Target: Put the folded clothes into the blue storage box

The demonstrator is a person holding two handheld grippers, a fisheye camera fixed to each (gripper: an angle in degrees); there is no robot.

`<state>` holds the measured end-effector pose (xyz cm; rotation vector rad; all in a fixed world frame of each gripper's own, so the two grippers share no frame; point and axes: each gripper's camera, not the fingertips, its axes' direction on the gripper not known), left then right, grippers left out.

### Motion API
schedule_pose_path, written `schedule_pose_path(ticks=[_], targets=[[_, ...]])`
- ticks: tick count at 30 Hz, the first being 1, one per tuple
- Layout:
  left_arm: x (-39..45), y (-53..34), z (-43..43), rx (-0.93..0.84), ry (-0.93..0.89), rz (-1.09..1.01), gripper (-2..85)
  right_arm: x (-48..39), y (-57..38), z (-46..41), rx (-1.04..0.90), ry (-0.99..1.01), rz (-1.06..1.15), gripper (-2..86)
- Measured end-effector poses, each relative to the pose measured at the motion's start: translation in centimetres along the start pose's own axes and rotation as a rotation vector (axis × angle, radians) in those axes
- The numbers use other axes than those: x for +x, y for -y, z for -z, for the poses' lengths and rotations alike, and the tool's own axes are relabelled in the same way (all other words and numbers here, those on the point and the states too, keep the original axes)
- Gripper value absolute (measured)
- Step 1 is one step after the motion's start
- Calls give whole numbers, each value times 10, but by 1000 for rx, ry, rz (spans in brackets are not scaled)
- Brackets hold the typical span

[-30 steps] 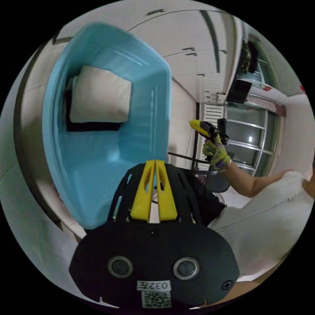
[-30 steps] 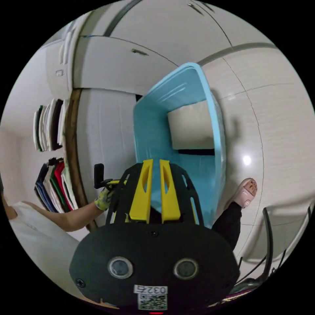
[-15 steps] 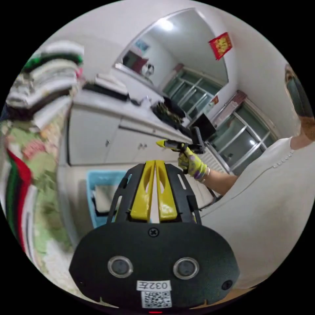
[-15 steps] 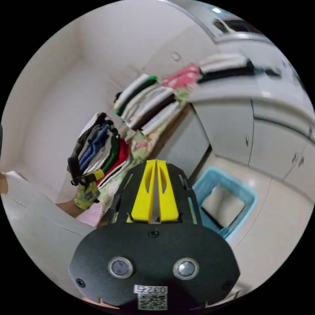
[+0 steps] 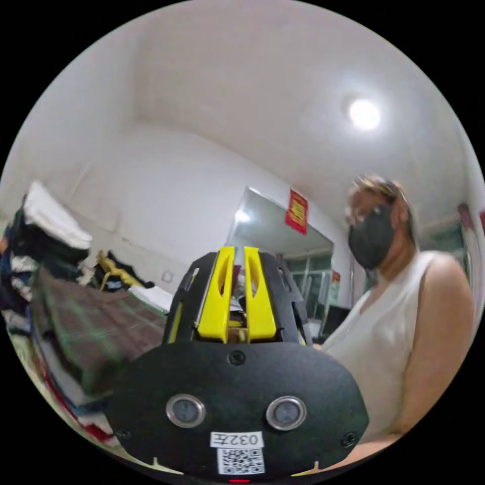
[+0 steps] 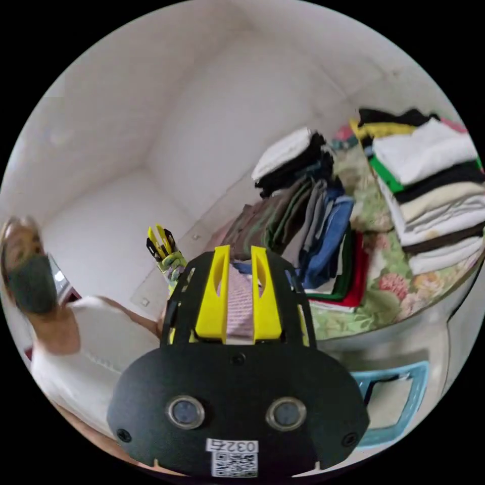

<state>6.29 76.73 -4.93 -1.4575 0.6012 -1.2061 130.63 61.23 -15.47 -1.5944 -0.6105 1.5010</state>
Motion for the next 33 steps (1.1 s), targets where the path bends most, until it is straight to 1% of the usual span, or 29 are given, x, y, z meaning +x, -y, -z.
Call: schedule_pose_path(ticks=[1, 2, 3, 6, 9, 12, 17, 20, 23, 24, 28, 31, 33], targets=[[-9, 5, 8, -19, 63, 69, 30, 4, 7, -9, -35, 17, -32, 90], [-29, 14, 22, -109, 169, 193, 38, 14, 19, -27, -99, 43, -101, 103], [-45, 18, 34, -191, 214, 287, 47, 23, 28, -41, -152, 64, -163, 113], [-70, 16, 63, -287, 334, 499, 60, 49, 40, -61, -200, 89, -310, 122], [-90, 10, 79, -374, 409, 636, 81, 61, 47, -75, -228, 116, -381, 123], [-104, 4, 81, -380, 360, 735, 91, 58, 56, -90, -275, 80, -383, 124], [-110, 8, 60, -420, 337, 783, 104, 60, 60, -112, -330, 112, -431, 127], [-107, 15, 50, -393, 283, 795, 104, 60, 60, -115, -339, 93, -436, 125], [-110, 21, 39, -441, 341, 830, 103, 63, 62, -112, -313, 99, -456, 125], [-112, 23, 33, -449, 336, 840, 103, 63, 63, -114, -315, 101, -461, 125], [-113, 36, 13, -452, 246, 856, 108, 62, 70, -123, -330, 145, -468, 137], [-113, 48, -3, -508, 288, 863, 110, 63, 73, -127, -327, 185, -473, 132], [-118, 52, -7, -526, 315, 909, 106, 64, 75, -131, -355, 134, -460, 120]])
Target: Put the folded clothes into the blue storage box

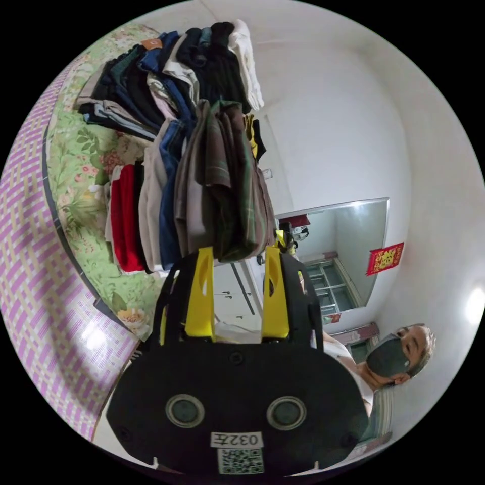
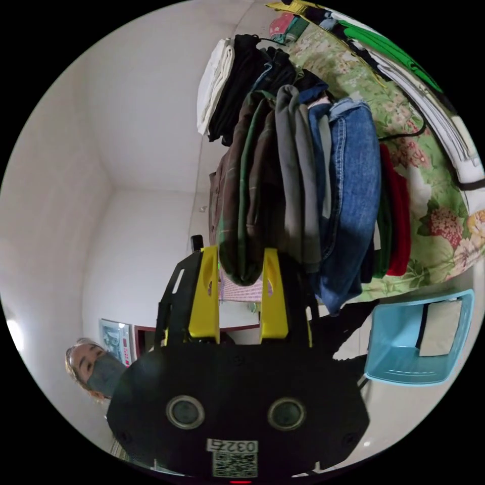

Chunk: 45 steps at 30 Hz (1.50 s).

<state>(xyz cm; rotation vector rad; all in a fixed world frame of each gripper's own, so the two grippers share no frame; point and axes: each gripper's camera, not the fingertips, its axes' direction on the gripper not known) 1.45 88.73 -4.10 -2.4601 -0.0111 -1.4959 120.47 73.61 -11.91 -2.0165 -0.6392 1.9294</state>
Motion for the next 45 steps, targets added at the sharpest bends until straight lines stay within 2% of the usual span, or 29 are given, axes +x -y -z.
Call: schedule_pose_path(ticks=[4, 8, 12, 17, 26, 32, 34, 36, 38, 42, 45], targets=[[4, 7, -1, -5, -12, 14, 102, 5, 1, 3, 0, 60, -6, 113], [21, 18, -15, -42, -149, -13, 85, -9, 4, 11, 5, 107, 36, 80], [37, 23, -8, 33, -201, -11, 83, -20, 6, 28, 22, 133, 77, 86], [26, 23, -11, -2, -76, 40, 89, 6, 6, 25, -24, 44, 6, 106], [26, 7, -8, -34, -52, 38, 103, 4, 6, 18, -115, 120, 26, 85], [32, 15, -28, -67, -79, 33, 113, 4, 7, 35, -67, 300, 5, 72], [24, 18, -33, -66, -148, 50, 113, 12, 6, 37, -62, 374, -16, 69], [17, 21, -45, -61, -333, 28, 111, 19, 3, 39, -54, 444, -23, 69], [11, 22, -48, -36, -375, 29, 106, 25, 2, 43, -63, 436, -20, 74], [-17, 20, -45, 42, -358, 99, 92, 31, 1, 61, -18, 184, -31, 100], [-21, 22, -50, 23, -345, 73, 85, 34, 6, 60, 1, 238, -47, 108]])
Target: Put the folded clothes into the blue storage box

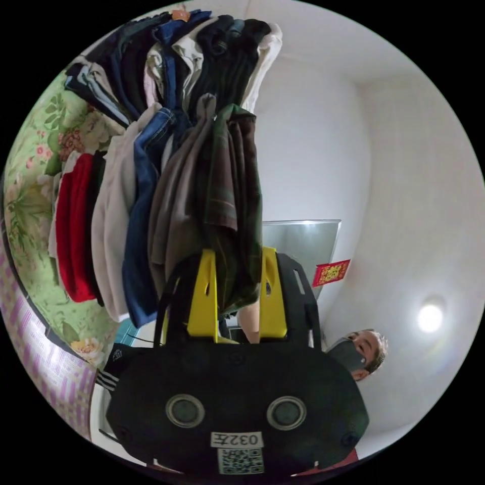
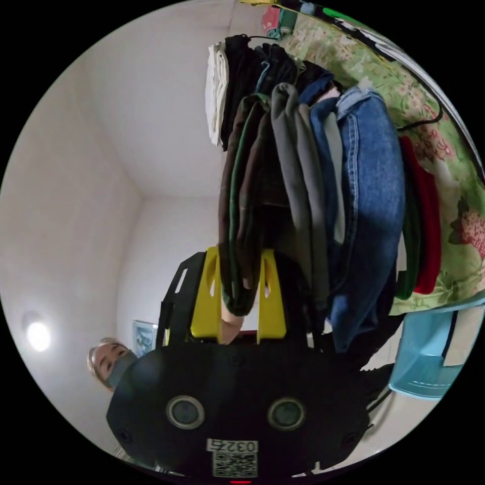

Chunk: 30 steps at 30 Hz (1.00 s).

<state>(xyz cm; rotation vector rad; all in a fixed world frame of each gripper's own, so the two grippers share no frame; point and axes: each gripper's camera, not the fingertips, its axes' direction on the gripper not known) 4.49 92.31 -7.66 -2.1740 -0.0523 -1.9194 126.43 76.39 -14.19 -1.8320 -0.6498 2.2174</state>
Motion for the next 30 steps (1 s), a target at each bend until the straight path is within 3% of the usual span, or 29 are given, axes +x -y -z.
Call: schedule_pose_path(ticks=[8, 13, 19, 25, 30], targets=[[55, 10, -19, -35, 121, -222, 31, -51, -15, 16, 98, -135, 186, 69], [108, 13, -74, -133, 54, -399, 28, -109, -64, 73, 201, -108, 346, 67], [131, 4, -200, -384, -88, -525, 30, -158, -182, 168, 376, -237, 507, 69], [69, -43, -356, -719, -14, -546, 28, -87, -315, 240, 576, -357, 329, 69], [-69, -97, -470, -1006, 146, -388, 21, 56, -405, 252, 731, -364, -38, 68]])
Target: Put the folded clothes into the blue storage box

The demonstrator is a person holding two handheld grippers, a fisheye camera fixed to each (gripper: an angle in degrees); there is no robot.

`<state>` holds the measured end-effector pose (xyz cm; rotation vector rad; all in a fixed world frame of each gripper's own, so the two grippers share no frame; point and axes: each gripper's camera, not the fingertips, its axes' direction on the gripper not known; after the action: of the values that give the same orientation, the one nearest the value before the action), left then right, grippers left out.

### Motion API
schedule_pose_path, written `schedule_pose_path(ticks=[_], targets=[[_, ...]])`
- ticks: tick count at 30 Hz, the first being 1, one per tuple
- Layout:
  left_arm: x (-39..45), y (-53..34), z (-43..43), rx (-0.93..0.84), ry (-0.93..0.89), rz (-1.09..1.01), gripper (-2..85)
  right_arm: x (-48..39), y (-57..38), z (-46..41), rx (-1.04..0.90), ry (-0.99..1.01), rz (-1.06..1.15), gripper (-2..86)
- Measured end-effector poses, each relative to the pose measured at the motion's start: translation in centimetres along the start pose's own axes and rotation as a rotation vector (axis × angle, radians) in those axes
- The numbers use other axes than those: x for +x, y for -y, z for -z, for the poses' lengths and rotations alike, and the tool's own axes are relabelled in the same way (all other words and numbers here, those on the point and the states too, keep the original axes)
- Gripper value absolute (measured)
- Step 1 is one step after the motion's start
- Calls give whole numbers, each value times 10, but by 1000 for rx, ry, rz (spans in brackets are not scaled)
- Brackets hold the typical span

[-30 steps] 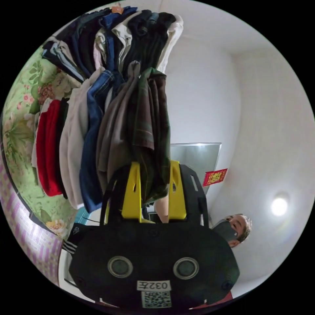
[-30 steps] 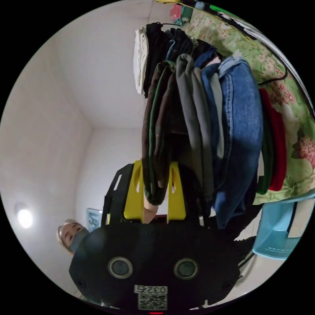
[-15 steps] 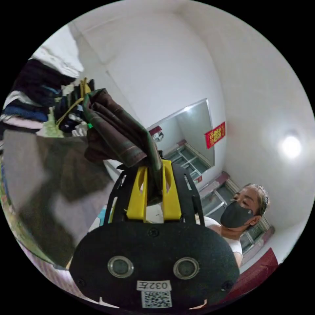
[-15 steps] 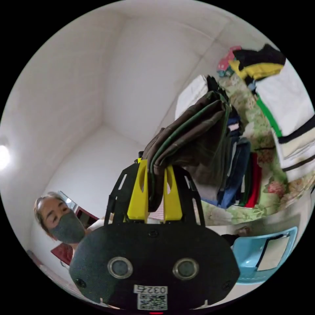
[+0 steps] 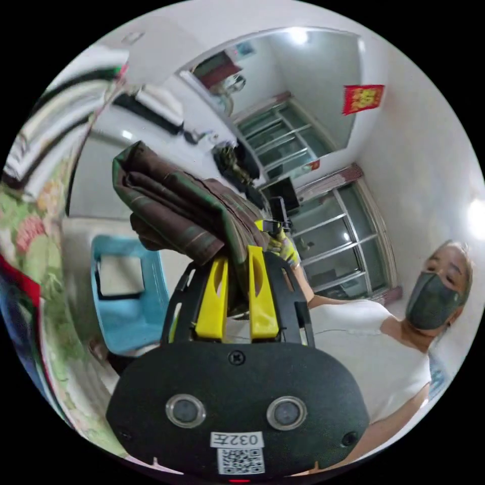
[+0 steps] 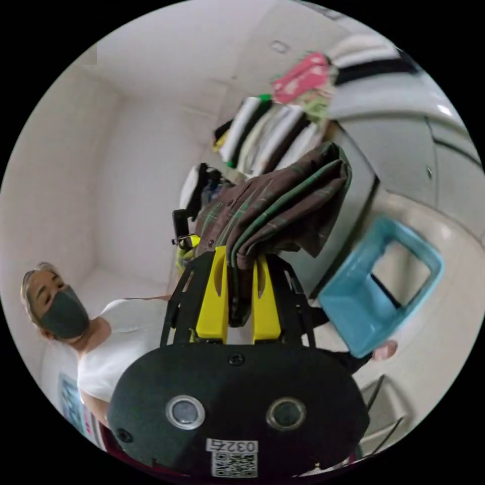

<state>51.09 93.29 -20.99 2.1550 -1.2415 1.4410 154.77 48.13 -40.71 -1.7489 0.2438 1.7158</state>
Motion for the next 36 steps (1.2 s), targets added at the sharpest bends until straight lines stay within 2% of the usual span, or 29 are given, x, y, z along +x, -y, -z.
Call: schedule_pose_path(ticks=[5, 9, 13, 17, 22, 25, 27, 30, 36], targets=[[-137, -18, -99, -230, -6, 256, 18, 123, -55, -35, 8, -64, -306, 66], [-239, -46, -157, -409, 79, 376, 16, 202, -77, -89, -51, -152, -467, 66], [-318, -63, -187, -504, 158, 432, 16, 259, -74, -131, -91, -243, -534, 67], [-400, -57, -202, -529, 253, 395, 16, 312, -50, -158, -74, -340, -529, 66], [-484, -33, -193, -442, 326, 319, 36, 367, -20, -153, 63, -403, -489, 77], [-564, -35, -186, -469, 519, 373, 59, 424, -18, -150, 31, -529, -618, 97], [-625, -60, -172, -569, 678, 454, 27, 440, -35, -139, 78, -555, -683, 76], [-653, -104, -132, -535, 586, 487, 7, 432, -62, -142, 27, -494, -657, 65], [-634, -189, -30, -547, 417, 432, -8, 380, -114, -132, -40, -419, -612, 33]])
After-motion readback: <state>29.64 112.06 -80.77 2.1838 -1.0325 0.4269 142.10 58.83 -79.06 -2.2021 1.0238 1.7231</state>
